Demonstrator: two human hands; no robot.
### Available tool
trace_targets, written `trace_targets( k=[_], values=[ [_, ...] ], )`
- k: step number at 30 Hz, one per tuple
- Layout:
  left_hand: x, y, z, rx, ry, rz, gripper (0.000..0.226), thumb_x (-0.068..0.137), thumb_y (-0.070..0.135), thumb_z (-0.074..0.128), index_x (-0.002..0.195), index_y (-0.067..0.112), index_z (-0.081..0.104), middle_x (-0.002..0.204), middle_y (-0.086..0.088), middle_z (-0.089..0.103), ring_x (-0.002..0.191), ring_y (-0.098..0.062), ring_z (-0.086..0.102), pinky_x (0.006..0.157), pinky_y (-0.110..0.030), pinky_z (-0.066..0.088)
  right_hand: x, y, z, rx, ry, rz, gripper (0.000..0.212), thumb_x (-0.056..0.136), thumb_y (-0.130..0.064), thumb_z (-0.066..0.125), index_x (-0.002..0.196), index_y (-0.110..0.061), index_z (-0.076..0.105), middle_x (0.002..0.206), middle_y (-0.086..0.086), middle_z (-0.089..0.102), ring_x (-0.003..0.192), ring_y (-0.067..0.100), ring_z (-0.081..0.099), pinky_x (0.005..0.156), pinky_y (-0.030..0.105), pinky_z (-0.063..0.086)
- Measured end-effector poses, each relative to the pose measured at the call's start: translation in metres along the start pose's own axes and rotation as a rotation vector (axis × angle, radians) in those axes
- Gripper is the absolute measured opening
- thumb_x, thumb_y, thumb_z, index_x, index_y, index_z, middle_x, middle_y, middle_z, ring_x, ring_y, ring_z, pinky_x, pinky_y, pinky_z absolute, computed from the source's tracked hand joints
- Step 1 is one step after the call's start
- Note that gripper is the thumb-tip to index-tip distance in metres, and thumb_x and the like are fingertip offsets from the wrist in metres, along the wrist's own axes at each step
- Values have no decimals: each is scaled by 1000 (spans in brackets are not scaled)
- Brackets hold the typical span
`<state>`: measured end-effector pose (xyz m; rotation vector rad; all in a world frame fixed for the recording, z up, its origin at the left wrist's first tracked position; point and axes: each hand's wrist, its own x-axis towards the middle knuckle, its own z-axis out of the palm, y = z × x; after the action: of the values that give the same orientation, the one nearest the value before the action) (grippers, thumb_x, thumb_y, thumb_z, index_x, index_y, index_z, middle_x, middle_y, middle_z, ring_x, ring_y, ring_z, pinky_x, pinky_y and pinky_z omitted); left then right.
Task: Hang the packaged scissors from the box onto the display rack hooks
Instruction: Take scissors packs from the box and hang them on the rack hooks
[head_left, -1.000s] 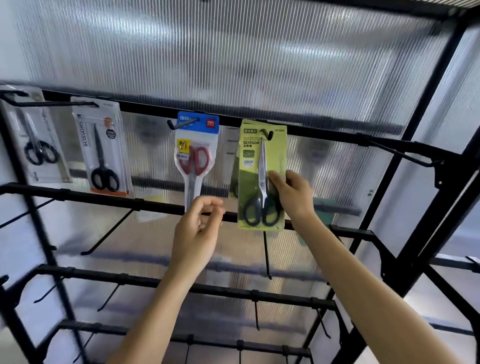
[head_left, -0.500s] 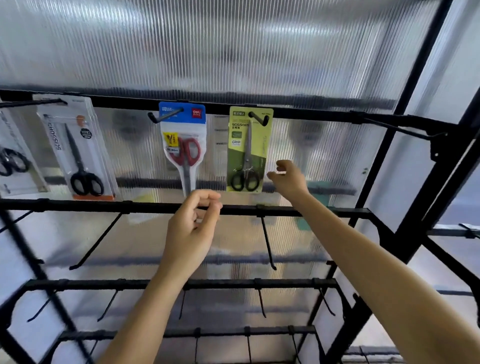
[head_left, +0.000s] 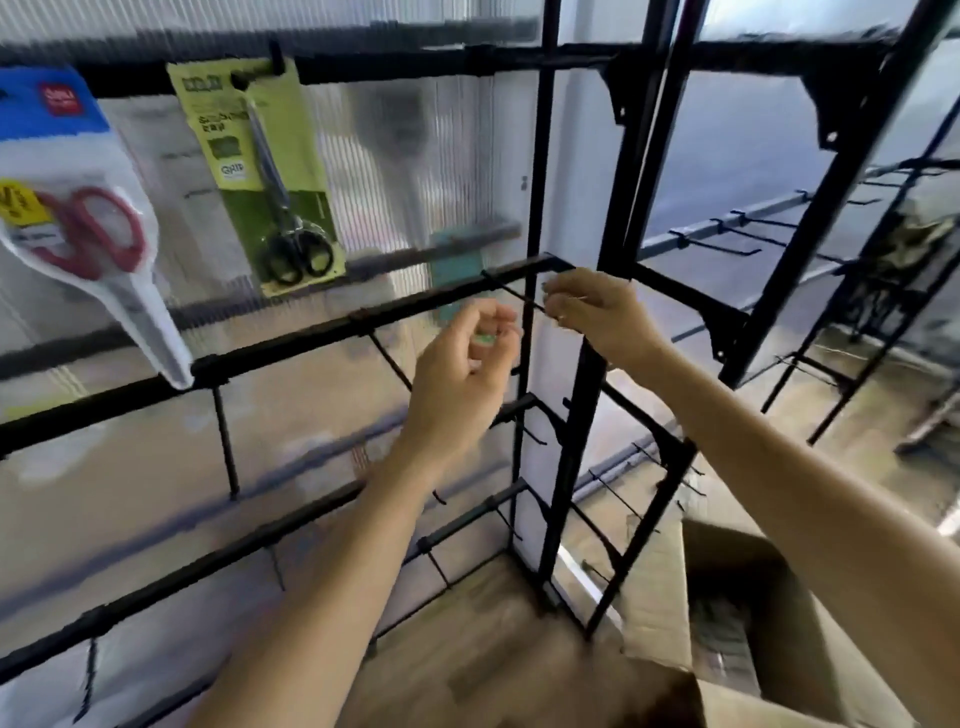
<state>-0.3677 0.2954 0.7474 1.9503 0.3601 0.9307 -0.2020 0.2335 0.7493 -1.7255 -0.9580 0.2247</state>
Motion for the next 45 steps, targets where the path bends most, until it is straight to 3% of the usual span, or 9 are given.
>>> trace_targets(
  k=[7, 10, 12, 16, 18, 20, 25, 30, 45],
  values=[
    [-15, -37, 83, 19, -274, -142, 9, 91, 14, 52, 93, 22, 55, 85, 12, 58, 77, -9, 58, 76, -22, 47, -73, 113, -56, -171, 131, 330, 15, 88, -8, 57, 99, -8, 66, 74, -8, 59, 75, 12, 58, 75, 31, 45],
    [-18, -61, 129, 47, -390, -237, 9, 91, 15, 52, 96, 15, 59, 88, 3, 61, 83, -16, 58, 82, -29, 47, -101, 169, -73, -229, 117, 512, 12, 89, -2, 53, 91, -1, 65, 67, -1, 53, 49, -3, 54, 54, 14, 41],
    [-24, -81, 164, 113, -467, -320, 15, 91, 18, 52, 102, 11, 60, 99, -3, 65, 93, -20, 59, 85, -29, 46, -119, 205, -82, -259, 98, 621, 18, 89, 1, 51, 103, 3, 63, 79, 9, 54, 44, -6, 51, 44, 7, 38],
    [-42, -128, 240, 209, -650, -444, 21, 90, 19, 48, 107, 13, 58, 95, 1, 59, 94, -18, 55, 86, -25, 43, -143, 283, -109, -344, 0, 807, 14, 89, -11, 55, 93, -5, 67, 90, 6, 62, 80, 19, 57, 65, 14, 45],
    [-51, -150, 279, 260, -734, -468, 23, 89, 16, 47, 109, 14, 58, 101, -1, 61, 95, -16, 54, 83, -22, 40, -152, 316, -126, -404, -61, 886, 21, 91, -18, 53, 106, -10, 66, 107, 6, 63, 103, 25, 56, 83, 25, 43],
    [-61, -173, 315, 302, -817, -468, 24, 89, 15, 47, 110, 13, 58, 107, -3, 63, 96, -17, 54, 78, -19, 36, -161, 344, -139, -456, -115, 929, 27, 93, -20, 50, 115, -12, 63, 118, 7, 61, 112, 24, 54, 83, 24, 37],
    [-87, -226, 420, 354, -996, -544, 26, 89, 15, 48, 113, 13, 57, 112, -6, 62, 104, -23, 56, 80, -21, 36, -194, 437, -167, -513, -262, 1035, 30, 92, -19, 47, 119, -12, 60, 128, 10, 58, 120, 27, 49, 98, 31, 37],
    [-110, -272, 496, 388, -1133, -604, 32, 91, 14, 45, 122, 10, 50, 121, -8, 58, 111, -24, 52, 86, -22, 36, -222, 515, -176, -499, -311, 1116, 32, 92, -19, 47, 121, -10, 59, 129, 12, 57, 122, 30, 49, 98, 31, 37],
    [-189, -480, 661, 473, -1030, -1076, 47, 92, 26, 50, 135, 11, 36, 135, -8, 47, 126, -26, 42, 99, -27, 33, -275, 735, -136, -417, -303, 1376, 48, 91, -22, 51, 135, -9, 40, 135, 17, 46, 124, 32, 44, 99, 36, 38]
  ],
)
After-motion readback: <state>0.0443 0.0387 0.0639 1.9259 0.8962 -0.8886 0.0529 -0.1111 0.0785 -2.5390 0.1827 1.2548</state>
